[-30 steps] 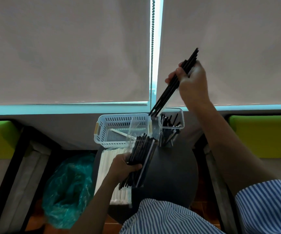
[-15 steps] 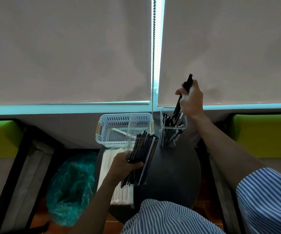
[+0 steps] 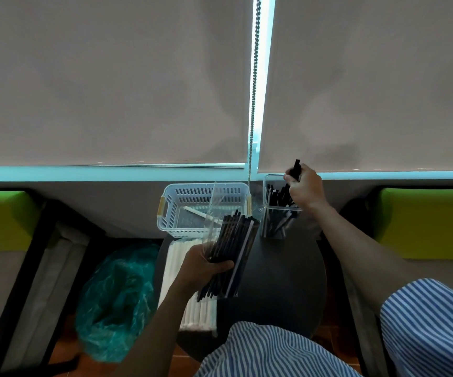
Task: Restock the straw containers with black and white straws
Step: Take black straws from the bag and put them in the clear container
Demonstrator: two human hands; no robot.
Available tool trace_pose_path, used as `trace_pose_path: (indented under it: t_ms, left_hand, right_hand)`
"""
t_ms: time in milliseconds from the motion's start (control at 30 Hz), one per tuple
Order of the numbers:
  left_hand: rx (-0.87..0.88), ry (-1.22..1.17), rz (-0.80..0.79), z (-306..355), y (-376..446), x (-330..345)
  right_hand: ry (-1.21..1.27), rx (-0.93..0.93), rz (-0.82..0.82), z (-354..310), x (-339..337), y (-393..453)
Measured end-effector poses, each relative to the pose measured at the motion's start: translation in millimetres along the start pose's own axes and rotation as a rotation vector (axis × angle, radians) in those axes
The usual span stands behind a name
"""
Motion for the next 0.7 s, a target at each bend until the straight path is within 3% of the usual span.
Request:
trace_pose_path:
  t_ms: [233,433,533,633,700]
  left_hand:
    - [0.005,0.013,-0.019,3.0,0.9,3.6]
    - [0.013,0.035,-0.03,5.9,0.8,6.8]
    - [0.022,0.045,-0.035,7.0,-0.2,8.3]
    - [0.03,0.06,-0.035,8.1,0.0,9.9]
    - [0.037,0.066,-0.037,9.4,-0.1,11.3]
  right_hand:
    - [-0.057,-0.052,-0.052,-12.1,-10.3,-11.2]
    - [0.003,-0.32,0.213,-74.3,-48.1,-36.1]
    - [0.042,-0.45,0.012,-101.1,-52.8,-51.2]
    - [-0.235,-0.587,-0.303,-110.8,-34.4,-67.0]
    - [-0.35,-0.652,-0.42,-107.5,-19.9,-75.1]
Point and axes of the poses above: each hand's wrist, its own y-axis towards the middle knuckle, its own x-axis out of the palm, z = x × y, the point moved 4 cm from there along y, towards the middle knuckle, and after that the axes turned 15 degrees about -y, right-handed, at the moved point
